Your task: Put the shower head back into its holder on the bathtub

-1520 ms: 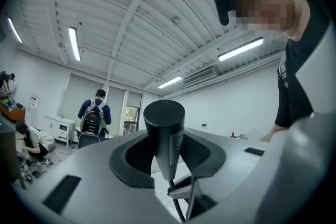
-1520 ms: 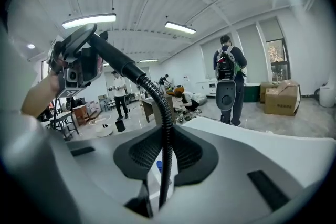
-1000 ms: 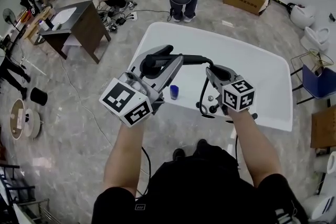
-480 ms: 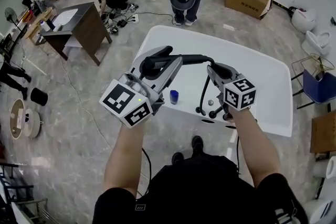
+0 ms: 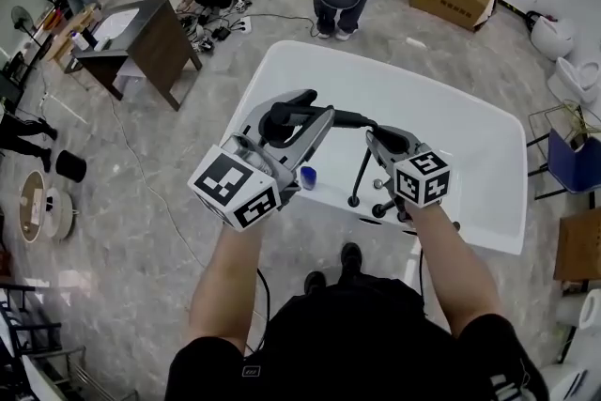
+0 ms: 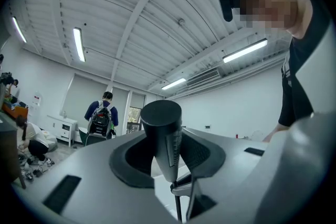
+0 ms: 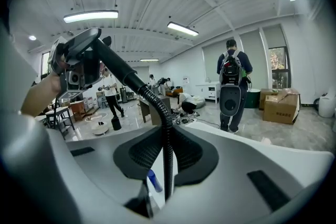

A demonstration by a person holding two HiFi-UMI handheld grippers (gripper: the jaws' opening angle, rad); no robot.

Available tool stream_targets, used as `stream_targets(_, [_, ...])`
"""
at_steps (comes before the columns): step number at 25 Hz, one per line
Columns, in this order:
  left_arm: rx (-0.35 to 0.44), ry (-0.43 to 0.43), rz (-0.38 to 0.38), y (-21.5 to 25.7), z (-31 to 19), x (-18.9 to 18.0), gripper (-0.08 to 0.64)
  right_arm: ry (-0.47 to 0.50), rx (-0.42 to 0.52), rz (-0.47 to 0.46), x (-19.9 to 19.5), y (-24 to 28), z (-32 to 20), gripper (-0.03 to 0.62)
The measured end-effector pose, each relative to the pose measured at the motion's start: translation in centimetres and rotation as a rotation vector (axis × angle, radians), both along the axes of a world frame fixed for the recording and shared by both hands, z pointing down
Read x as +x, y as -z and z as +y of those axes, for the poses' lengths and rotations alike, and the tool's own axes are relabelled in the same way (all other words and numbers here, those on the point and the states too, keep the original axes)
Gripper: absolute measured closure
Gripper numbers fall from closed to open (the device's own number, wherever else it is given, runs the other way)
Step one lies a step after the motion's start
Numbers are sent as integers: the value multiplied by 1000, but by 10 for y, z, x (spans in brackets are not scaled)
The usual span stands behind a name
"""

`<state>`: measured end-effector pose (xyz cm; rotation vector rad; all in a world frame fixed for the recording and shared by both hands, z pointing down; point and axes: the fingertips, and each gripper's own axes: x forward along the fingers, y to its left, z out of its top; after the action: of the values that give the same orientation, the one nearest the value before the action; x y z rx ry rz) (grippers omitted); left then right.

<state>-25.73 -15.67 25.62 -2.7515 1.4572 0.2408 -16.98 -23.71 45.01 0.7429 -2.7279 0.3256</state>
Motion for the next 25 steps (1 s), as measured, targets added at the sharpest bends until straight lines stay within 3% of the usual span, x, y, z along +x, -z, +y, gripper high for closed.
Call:
stream_targets(7, [-63,-58,-30,-29,-10,24,419,36,-108,33,2,-56,22,517])
stream_targets(14, [-117,-131,5,-50,-11,49,420,47,-208,48,12,-95,56,514])
stream_targets(19, [-129,-154,-8,-62,-1,63,420,74,-271,-14,29,-101,83,475])
stream_targets(25, [-181,-177,-54,-97,8,66,420,-24,-250,-48,61,-91,95,494])
